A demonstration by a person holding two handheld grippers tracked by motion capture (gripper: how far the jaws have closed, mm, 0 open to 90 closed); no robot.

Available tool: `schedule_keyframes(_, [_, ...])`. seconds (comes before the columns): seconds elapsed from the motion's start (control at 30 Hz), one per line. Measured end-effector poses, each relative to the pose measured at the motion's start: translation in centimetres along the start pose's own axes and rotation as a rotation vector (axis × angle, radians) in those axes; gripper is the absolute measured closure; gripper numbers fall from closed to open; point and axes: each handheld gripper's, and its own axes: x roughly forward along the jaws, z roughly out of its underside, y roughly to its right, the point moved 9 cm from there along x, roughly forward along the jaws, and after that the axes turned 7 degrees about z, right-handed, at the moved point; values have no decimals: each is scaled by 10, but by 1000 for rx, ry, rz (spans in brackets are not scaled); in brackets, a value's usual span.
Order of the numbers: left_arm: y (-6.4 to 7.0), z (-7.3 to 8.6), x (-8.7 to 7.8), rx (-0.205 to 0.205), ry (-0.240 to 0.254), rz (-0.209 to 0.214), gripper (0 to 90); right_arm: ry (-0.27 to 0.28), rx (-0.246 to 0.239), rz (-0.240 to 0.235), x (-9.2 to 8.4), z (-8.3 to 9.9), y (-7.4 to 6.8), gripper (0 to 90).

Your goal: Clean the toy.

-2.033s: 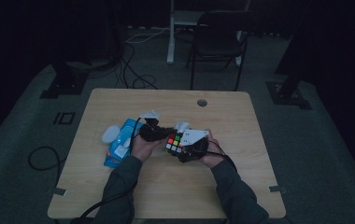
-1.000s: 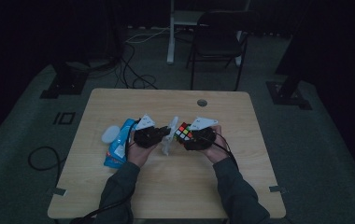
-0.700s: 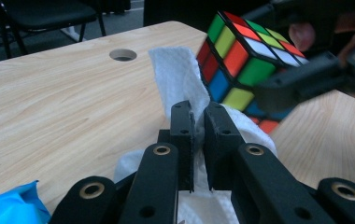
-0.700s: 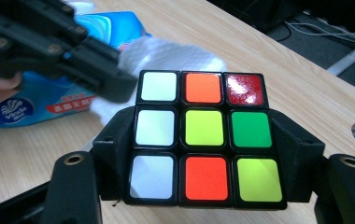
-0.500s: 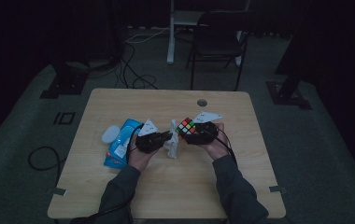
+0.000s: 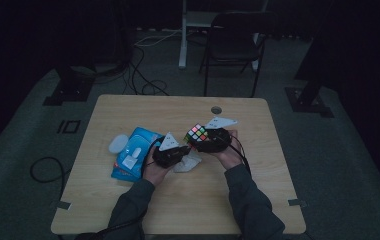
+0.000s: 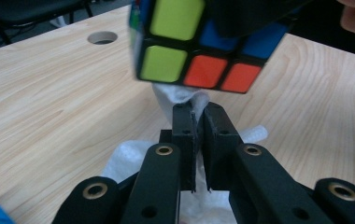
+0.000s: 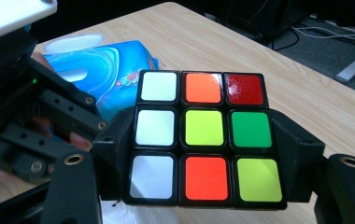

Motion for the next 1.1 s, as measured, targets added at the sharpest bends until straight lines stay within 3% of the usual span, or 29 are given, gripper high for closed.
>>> schedule_keyframes(0.2, [12,2,9,30,-21,31,855,0,9,-10,2,0,-1,340])
schedule_keyframes(0.37, [15,5,13,46,-36,30,854,-6,15,-14,3,1,-1,340])
schedule_keyframes(0.8, [-11,2,-6,-5,3,-55,853,-21,10,-13,0,6,2,340])
schedule_keyframes(1.1, [-14,2,-9,-17,16,-69,853,-36,13,-6,0,13,6,340])
